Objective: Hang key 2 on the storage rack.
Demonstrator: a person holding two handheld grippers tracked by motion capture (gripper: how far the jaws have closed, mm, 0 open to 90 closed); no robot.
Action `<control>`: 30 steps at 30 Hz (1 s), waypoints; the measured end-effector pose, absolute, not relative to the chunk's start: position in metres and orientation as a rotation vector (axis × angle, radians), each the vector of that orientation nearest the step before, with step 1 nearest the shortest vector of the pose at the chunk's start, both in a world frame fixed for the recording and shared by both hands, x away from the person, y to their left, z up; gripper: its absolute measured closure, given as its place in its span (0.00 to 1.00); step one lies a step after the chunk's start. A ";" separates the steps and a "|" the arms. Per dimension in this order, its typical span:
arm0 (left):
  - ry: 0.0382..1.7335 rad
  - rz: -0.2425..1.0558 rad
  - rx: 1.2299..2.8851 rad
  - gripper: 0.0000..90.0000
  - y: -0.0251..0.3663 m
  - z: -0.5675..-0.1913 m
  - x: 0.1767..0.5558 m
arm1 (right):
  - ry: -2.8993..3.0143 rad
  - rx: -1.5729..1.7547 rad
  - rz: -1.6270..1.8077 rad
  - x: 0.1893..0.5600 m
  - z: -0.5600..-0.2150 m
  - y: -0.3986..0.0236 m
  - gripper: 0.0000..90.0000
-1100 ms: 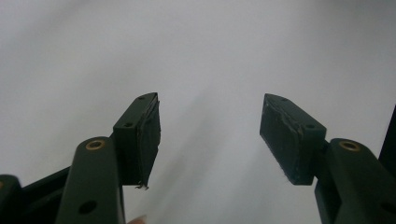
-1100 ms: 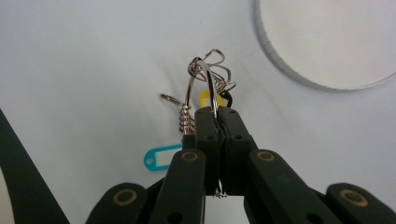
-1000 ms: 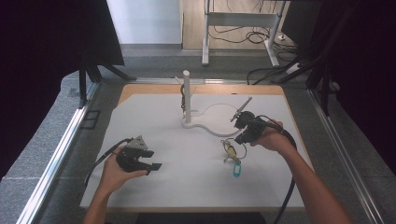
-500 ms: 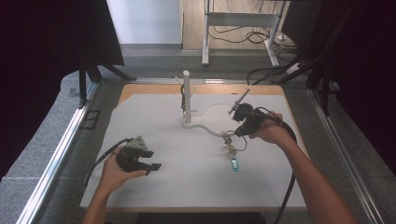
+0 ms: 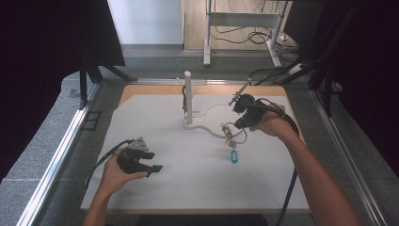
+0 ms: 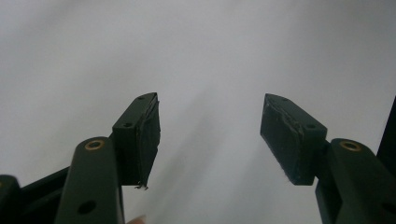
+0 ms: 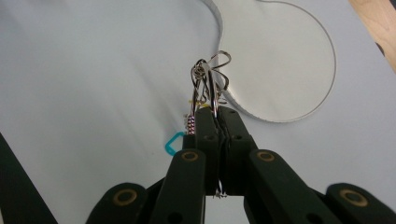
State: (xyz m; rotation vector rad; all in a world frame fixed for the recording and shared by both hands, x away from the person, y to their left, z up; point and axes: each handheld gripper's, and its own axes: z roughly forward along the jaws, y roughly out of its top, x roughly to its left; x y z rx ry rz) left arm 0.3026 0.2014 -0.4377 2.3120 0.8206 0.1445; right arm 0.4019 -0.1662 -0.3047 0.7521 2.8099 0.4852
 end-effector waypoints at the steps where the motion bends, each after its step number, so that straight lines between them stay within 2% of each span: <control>1: 0.819 0.144 2.312 0.43 0.202 -0.438 0.303 | 2.812 0.750 0.485 0.403 -0.303 -0.166 0.97; 30: 0.809 0.133 2.307 0.42 0.203 -0.437 0.302 | 2.779 0.767 0.522 0.426 -0.277 -0.151 0.97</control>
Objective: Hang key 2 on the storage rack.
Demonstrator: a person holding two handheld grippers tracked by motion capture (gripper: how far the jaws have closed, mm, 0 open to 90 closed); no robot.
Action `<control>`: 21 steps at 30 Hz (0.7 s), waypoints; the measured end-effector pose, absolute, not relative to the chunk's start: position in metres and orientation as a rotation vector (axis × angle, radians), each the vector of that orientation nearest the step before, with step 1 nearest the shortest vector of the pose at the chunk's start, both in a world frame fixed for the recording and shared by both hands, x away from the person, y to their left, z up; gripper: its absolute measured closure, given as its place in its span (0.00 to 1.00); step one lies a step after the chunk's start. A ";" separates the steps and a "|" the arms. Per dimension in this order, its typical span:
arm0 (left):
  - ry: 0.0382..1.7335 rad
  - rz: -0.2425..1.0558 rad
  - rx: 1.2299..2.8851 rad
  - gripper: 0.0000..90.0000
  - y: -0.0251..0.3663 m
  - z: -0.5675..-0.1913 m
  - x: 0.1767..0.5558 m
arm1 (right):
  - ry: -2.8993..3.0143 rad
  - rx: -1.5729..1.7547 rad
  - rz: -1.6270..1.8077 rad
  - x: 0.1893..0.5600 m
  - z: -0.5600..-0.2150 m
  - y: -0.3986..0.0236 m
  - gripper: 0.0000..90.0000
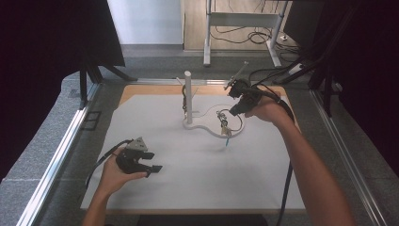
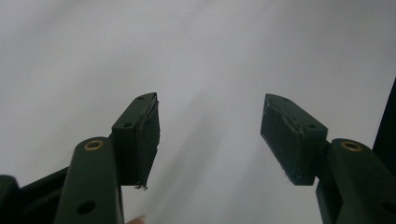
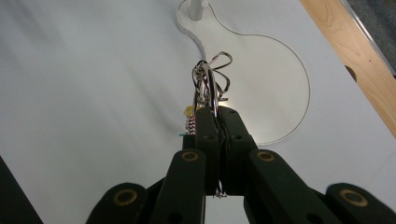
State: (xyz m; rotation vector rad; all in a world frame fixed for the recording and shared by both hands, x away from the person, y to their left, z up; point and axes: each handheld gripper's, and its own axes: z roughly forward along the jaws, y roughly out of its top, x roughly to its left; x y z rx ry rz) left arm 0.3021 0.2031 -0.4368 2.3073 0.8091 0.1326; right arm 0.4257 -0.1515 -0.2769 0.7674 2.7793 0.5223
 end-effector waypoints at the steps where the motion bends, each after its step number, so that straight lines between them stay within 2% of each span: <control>1: 0.809 0.134 2.308 0.42 0.203 -0.437 0.302 | 2.778 0.767 0.520 0.426 -0.277 -0.151 0.97; 15: 0.805 0.132 2.308 0.42 0.205 -0.437 0.302 | 2.768 0.801 0.565 0.443 -0.268 -0.144 0.97; 21: 0.855 0.112 2.274 0.42 0.212 -0.440 0.304 | 2.756 0.816 0.571 0.453 -0.262 -0.138 0.97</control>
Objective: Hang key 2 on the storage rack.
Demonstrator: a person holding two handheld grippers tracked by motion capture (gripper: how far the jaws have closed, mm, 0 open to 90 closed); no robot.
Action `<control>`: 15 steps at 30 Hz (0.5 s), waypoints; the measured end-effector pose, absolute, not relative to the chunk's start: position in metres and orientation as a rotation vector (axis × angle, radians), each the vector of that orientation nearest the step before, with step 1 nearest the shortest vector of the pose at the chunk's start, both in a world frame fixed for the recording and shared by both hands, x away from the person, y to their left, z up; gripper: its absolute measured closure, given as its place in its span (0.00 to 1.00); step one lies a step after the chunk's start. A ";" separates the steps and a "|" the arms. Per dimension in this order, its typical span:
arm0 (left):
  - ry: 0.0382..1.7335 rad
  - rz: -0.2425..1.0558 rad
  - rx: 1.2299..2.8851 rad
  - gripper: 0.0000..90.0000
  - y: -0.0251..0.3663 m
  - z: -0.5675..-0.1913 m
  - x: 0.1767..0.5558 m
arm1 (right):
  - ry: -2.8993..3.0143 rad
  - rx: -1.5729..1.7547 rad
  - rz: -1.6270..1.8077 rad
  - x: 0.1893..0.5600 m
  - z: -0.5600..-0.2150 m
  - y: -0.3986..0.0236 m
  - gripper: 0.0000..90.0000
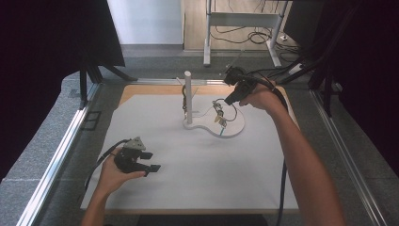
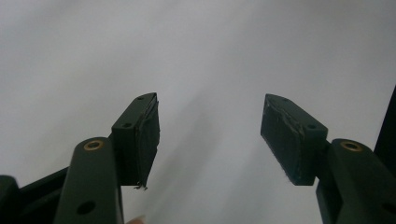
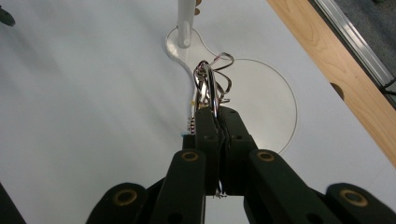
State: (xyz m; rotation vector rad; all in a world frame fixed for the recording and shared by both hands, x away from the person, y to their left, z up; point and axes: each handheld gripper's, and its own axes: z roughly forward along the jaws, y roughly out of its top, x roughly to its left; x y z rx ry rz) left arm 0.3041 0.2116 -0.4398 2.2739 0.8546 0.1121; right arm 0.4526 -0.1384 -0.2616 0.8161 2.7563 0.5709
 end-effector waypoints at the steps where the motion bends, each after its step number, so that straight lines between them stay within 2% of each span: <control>1: 0.855 0.111 2.271 0.42 0.213 -0.440 0.304 | 2.754 0.818 0.570 0.454 -0.262 -0.138 0.97; 15: 0.863 0.098 2.264 0.42 0.215 -0.438 0.304 | 2.741 0.838 0.600 0.468 -0.257 -0.128 0.97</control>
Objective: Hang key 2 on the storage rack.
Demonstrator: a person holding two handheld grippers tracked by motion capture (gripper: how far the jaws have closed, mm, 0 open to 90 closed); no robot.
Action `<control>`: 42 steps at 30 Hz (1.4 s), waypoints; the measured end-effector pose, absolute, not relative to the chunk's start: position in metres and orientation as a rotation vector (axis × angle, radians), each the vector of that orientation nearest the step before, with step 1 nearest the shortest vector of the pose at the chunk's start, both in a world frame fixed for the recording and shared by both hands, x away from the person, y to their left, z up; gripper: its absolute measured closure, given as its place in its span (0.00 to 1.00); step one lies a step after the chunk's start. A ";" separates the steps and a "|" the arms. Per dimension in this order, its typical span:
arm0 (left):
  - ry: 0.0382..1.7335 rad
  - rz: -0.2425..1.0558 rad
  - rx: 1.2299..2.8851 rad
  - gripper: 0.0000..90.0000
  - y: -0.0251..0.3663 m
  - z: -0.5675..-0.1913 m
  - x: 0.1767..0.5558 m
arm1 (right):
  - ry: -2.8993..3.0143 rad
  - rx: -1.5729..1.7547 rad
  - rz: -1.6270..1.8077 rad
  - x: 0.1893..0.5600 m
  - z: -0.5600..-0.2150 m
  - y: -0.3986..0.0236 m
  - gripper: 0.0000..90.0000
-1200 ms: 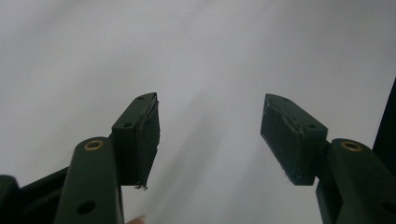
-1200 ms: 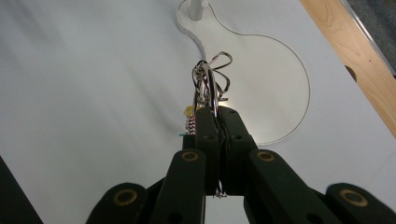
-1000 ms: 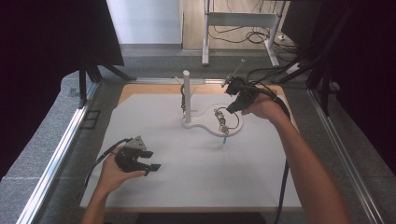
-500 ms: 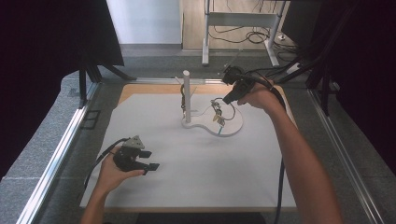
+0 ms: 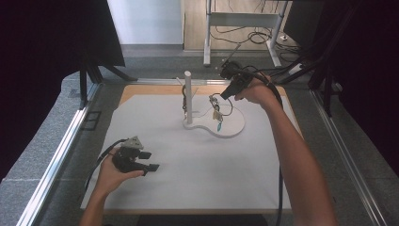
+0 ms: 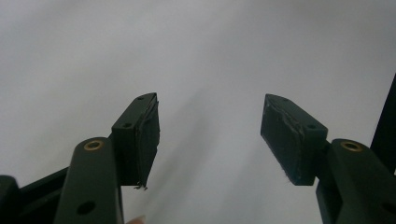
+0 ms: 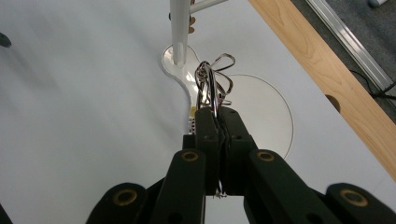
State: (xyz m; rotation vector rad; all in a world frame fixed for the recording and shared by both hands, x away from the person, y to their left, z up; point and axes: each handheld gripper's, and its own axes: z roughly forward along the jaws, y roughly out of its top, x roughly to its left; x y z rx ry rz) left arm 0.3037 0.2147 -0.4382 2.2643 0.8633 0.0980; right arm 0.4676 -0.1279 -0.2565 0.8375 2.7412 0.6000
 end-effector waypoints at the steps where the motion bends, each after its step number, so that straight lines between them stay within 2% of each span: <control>1: 0.864 0.097 2.263 0.42 0.215 -0.438 0.304 | 2.741 0.842 0.600 0.469 -0.256 -0.127 0.97; 42: 0.842 0.039 2.247 0.42 0.210 -0.438 0.302 | 2.740 0.888 0.583 0.501 -0.269 -0.089 0.97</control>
